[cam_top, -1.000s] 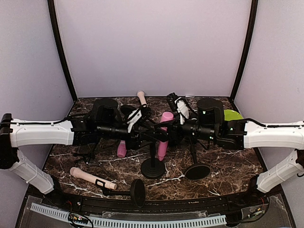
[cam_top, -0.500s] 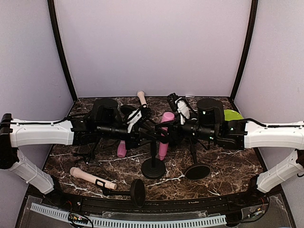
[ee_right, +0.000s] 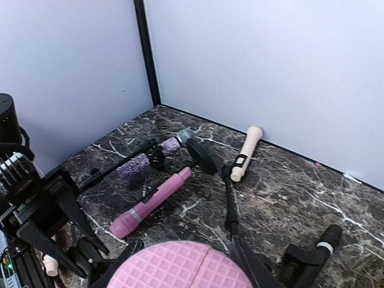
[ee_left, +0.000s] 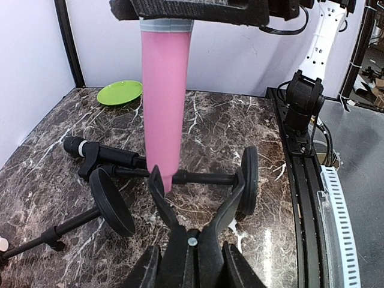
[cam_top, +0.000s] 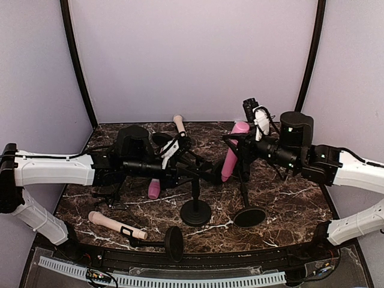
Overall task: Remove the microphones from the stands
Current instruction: Remove the microphone from the microphone stand, then place the microphone at the center of the board.
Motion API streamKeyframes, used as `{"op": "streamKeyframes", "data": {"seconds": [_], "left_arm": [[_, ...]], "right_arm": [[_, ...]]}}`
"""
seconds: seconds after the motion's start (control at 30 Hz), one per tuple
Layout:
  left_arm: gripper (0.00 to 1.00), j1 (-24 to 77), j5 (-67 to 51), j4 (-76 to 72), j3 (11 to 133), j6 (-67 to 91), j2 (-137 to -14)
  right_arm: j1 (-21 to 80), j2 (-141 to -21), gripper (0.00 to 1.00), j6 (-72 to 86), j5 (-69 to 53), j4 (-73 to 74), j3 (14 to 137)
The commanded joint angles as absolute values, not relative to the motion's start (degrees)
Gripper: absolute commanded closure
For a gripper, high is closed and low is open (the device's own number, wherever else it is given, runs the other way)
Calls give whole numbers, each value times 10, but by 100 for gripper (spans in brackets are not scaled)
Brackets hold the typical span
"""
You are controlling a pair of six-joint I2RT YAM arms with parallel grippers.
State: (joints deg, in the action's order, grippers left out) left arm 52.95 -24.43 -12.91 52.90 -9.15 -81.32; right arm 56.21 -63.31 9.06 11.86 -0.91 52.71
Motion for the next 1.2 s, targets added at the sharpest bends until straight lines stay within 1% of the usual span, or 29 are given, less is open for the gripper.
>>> {"op": "streamKeyframes", "data": {"seconds": [0.0, 0.1, 0.2, 0.3, 0.43, 0.5, 0.57, 0.6, 0.63, 0.67, 0.7, 0.77, 0.83, 0.97, 1.13, 1.17], "left_arm": [[94, 532, -264, -198, 517, -60, -812], [95, 532, -262, -226, 515, -58, -812], [94, 532, -268, -223, 524, -58, -825], [93, 532, -282, -213, 527, -59, -838], [87, 532, -303, -205, 527, -56, -848], [79, 531, -302, -202, 527, -54, -849], [60, 531, -298, -197, 526, -54, -846], [55, 532, -296, -195, 526, -54, -842], [46, 531, -294, -195, 525, -54, -837], [42, 531, -292, -194, 525, -54, -834], [36, 531, -289, -194, 525, -53, -828], [30, 531, -291, -194, 523, -54, -815], [26, 531, -293, -200, 517, -55, -803], [21, 532, -289, -212, 507, -46, -776], [15, 518, -272, -208, 519, -16, -749], [13, 511, -269, -201, 525, -9, -742]], "right_arm": [[521, -593, 65, 79, 164, 49, 532], [482, -567, 64, 88, 188, 103, 527], [431, -546, 64, 106, 198, 143, 517], [378, -551, 64, 124, 188, 187, 518], [316, -577, 65, 146, 166, 234, 527], [290, -592, 64, 152, 150, 247, 529], [267, -605, 64, 154, 139, 256, 529], [257, -612, 65, 155, 137, 261, 531], [249, -618, 64, 155, 137, 267, 532], [240, -624, 64, 155, 137, 274, 535], [233, -629, 64, 155, 139, 280, 537], [221, -637, 64, 155, 144, 293, 539], [212, -644, 64, 154, 149, 309, 541], [207, -659, 63, 156, 167, 324, 540], [196, -697, 62, 157, 149, 300, 533], [194, -707, 62, 155, 148, 295, 535]]}}
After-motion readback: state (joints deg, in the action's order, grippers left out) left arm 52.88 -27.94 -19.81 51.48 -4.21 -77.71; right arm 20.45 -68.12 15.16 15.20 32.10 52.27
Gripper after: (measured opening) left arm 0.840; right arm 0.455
